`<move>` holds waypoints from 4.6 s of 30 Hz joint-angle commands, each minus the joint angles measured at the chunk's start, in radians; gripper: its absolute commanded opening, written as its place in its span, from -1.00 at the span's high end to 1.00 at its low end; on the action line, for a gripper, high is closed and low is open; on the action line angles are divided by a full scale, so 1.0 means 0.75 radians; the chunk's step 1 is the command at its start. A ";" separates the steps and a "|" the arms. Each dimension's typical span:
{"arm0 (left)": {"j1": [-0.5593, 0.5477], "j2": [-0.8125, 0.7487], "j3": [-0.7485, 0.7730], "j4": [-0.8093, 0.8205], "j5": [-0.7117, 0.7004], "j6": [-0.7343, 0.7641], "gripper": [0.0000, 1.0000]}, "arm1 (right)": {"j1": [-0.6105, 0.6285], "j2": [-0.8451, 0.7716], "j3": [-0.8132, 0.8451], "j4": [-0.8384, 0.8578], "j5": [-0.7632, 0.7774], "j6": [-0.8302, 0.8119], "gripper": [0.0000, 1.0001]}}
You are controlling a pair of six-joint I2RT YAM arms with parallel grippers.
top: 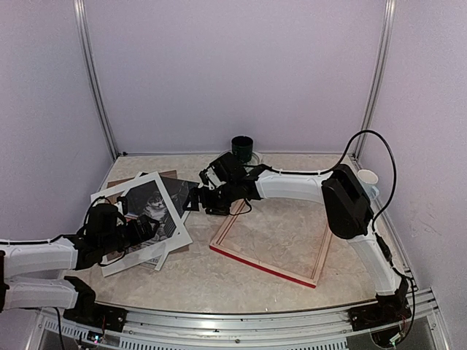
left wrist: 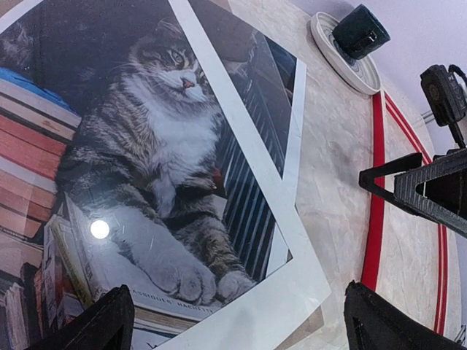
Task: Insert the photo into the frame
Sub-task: Pick up the glass panel from the mat board.
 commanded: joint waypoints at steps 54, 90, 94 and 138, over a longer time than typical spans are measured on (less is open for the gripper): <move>-0.176 0.369 -0.006 0.252 0.028 -0.016 -0.98 | 0.010 0.240 0.176 0.123 -0.326 0.285 -0.97; -0.187 0.337 0.007 0.220 0.061 -0.022 -0.98 | -0.045 0.272 0.019 0.402 -0.490 0.471 -0.06; -0.189 0.335 -0.001 0.230 0.062 -0.029 -0.97 | -0.045 0.267 -0.005 0.455 -0.506 0.477 0.13; -0.189 -0.155 0.104 -0.089 0.040 -0.014 -0.98 | -0.047 -0.037 -0.213 0.556 -0.434 0.438 1.00</move>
